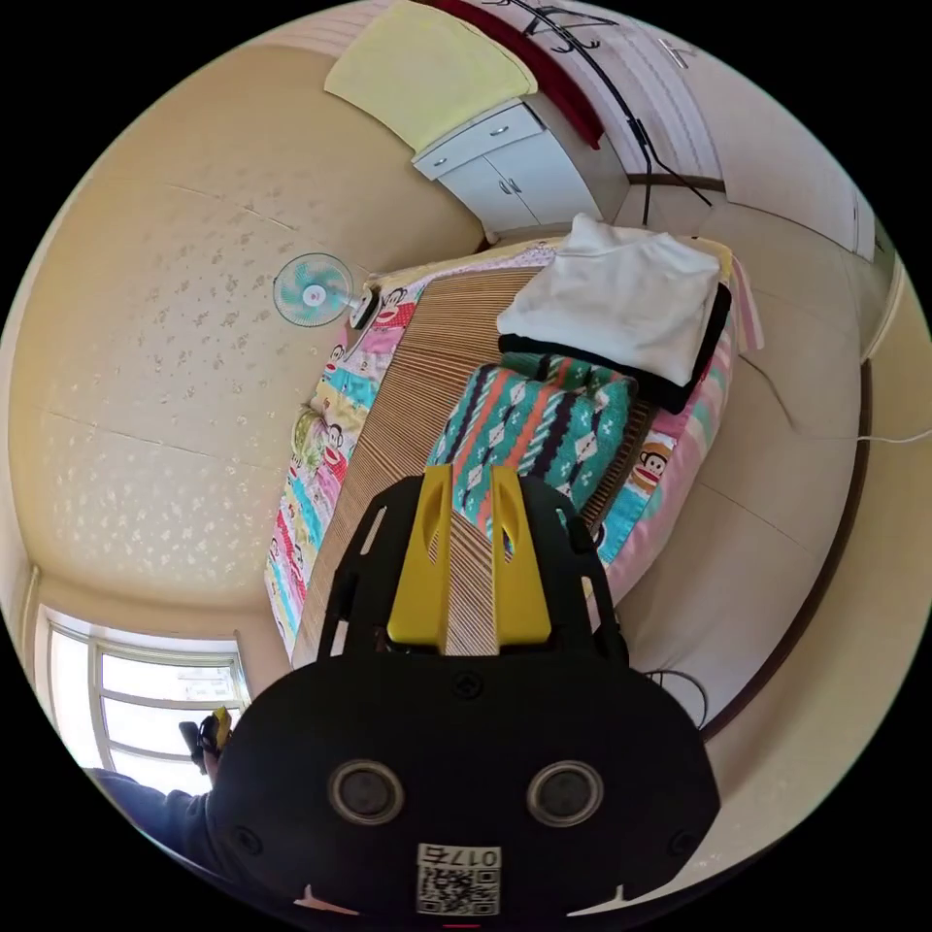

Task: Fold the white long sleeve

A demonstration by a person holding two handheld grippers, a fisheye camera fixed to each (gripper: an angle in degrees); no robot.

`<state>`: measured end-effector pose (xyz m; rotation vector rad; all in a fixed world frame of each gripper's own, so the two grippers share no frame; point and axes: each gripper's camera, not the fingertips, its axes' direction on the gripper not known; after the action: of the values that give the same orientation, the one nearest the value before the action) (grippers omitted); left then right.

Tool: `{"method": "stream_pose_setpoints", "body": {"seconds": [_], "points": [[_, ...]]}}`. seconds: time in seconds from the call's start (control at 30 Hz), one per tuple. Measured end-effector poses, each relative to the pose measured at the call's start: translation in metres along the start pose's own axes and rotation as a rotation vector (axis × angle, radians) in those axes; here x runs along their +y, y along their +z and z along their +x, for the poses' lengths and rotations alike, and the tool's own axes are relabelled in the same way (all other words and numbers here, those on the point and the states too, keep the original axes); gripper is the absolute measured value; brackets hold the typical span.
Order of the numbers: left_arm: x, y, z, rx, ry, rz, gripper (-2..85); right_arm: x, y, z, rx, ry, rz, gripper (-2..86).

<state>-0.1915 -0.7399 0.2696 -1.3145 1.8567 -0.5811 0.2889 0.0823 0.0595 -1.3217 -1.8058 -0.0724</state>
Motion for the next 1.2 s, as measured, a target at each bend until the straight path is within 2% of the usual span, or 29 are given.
{"method": "stream_pose_setpoints", "body": {"seconds": [0.17,0.4,0.57,0.73,0.9,1.0,1.07,1.13,1.2], "points": [[-0.032,0.085,0.038,-0.023,0.024,-0.046,-1.0,-0.065,0.028,0.035,0.034,0.02,-0.1,7.5],[-0.063,0.166,0.067,-0.08,-0.009,-0.061,-1.0,-0.165,0.039,0.05,0.164,0.002,-0.115,10.9],[-0.076,0.199,0.065,-0.161,-0.065,-0.093,-1.0,-0.23,0.067,0.082,0.264,0.116,-0.167,12.0],[-0.099,0.233,0.06,-0.193,-0.114,-0.113,-1.0,-0.259,0.093,0.103,0.238,0.254,-0.226,10.5],[-0.136,0.273,0.064,-0.195,-0.119,-0.152,-1.0,-0.271,0.077,0.101,0.109,0.326,-0.173,4.9],[-0.157,0.287,0.064,-0.184,-0.123,-0.149,-1.0,-0.276,0.048,0.087,-0.101,0.253,-0.111,2.9],[-0.169,0.296,0.063,-0.18,-0.126,-0.154,-1.0,-0.283,0.023,0.078,-0.439,0.215,-0.063,1.8],[-0.182,0.305,0.061,-0.181,-0.128,-0.165,-1.0,-0.291,0.01,0.065,-0.574,0.177,-0.052,1.4],[-0.197,0.316,0.059,-0.173,-0.124,-0.172,-1.0,-0.298,-0.003,0.04,-0.615,0.078,-0.072,1.2]]}}
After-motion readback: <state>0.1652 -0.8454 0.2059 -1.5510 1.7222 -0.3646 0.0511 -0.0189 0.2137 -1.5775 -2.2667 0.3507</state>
